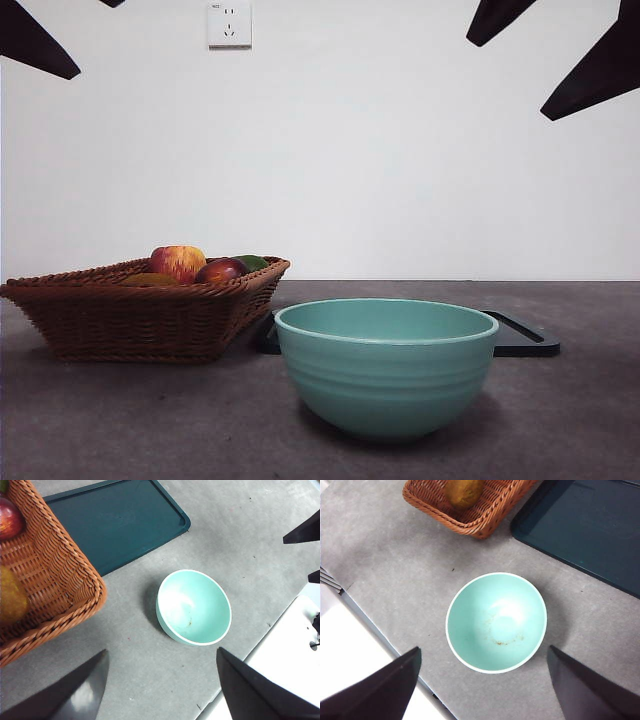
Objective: Pick up the wifruite, put it on the bowl, pick up the plate, put it on desk
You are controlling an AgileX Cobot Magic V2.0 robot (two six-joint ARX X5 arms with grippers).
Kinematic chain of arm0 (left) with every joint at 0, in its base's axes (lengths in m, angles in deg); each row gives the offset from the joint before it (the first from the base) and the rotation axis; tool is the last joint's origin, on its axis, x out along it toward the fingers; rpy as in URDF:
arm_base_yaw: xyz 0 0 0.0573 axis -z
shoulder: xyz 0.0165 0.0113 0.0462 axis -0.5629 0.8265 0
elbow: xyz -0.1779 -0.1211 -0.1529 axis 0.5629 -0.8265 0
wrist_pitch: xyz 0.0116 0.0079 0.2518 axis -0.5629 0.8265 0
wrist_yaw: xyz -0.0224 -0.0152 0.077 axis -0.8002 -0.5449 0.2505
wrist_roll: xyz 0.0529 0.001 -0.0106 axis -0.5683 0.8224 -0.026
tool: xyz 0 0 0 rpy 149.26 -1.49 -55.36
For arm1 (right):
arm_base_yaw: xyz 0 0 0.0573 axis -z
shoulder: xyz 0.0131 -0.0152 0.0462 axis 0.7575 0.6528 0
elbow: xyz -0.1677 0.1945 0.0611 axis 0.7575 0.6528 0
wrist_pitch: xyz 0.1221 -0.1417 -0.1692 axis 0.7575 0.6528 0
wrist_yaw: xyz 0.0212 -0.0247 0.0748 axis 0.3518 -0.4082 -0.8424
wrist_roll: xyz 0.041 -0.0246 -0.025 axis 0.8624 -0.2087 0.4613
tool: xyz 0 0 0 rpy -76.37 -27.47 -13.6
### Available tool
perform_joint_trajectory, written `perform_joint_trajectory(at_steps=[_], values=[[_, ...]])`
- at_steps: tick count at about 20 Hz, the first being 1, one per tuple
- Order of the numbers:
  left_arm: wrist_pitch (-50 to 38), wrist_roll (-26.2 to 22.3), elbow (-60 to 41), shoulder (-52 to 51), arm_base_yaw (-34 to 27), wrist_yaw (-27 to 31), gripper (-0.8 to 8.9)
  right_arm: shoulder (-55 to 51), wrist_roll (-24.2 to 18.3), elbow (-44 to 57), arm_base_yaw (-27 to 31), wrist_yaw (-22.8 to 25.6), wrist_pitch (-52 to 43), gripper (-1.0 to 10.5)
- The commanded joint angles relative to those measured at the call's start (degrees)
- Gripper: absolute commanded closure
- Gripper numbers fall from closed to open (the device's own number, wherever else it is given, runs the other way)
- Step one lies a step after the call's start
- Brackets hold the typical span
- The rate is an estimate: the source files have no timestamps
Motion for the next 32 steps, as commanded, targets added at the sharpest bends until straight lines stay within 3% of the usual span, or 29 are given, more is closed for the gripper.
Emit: perform_joint_trajectory(at_steps=[1,2,5,25,28,32], values=[[-0.55,-1.11,0.61,0.35,0.24,-0.31,4.80,0.35,0.00,-0.90,-0.50,-0.09,-0.15,5.5],[-0.52,-1.11,0.61,0.35,0.24,-0.31,5.14,0.35,0.00,-0.90,-0.50,-0.09,-0.15,5.7],[-0.59,-1.14,0.61,0.35,0.26,-0.31,7.91,0.35,-0.09,-0.90,-0.50,-0.07,-0.15,9.5],[-1.03,-2.29,0.61,-0.66,-0.13,0.02,8.06,0.35,-0.09,-0.90,-0.50,0.00,-0.66,9.4],[-5.81,-5.11,0.55,-5.01,-4.70,4.24,8.06,0.35,-0.09,-0.90,-0.50,0.00,-0.66,9.4],[-17.42,-8.46,0.22,-13.27,-16.13,7.15,8.06,0.35,-0.09,-0.90,-0.50,0.00,-0.66,9.4]])
